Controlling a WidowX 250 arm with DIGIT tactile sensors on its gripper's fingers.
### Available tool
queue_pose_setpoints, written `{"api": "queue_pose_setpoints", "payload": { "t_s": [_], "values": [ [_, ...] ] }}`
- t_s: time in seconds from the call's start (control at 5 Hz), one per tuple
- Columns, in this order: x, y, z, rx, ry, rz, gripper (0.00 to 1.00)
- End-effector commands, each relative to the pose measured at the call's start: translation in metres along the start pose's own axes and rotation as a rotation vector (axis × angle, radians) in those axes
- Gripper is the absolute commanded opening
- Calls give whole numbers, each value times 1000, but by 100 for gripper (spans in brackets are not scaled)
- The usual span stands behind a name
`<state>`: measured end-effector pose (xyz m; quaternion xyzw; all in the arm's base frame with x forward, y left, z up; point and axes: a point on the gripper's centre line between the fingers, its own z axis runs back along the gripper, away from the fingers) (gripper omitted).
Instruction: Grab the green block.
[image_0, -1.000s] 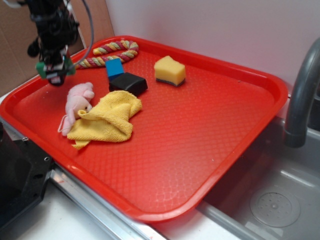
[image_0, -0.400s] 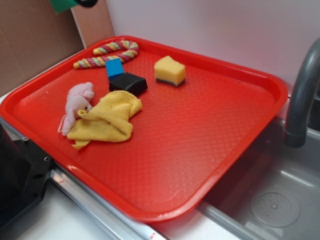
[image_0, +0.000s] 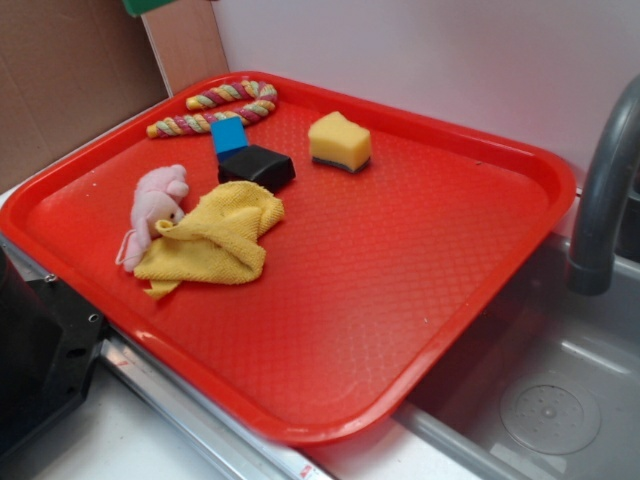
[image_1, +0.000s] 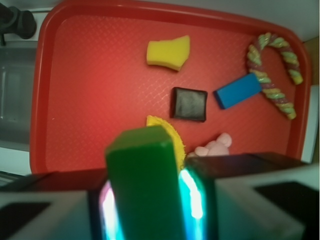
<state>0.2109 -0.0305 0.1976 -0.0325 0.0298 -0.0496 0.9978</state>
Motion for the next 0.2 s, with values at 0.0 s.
{"api": "queue_pose_setpoints", "payload": {
  "t_s": [0.0],
  "values": [
    [23, 12, 15, 22, -77, 41, 0]
  ]
}}
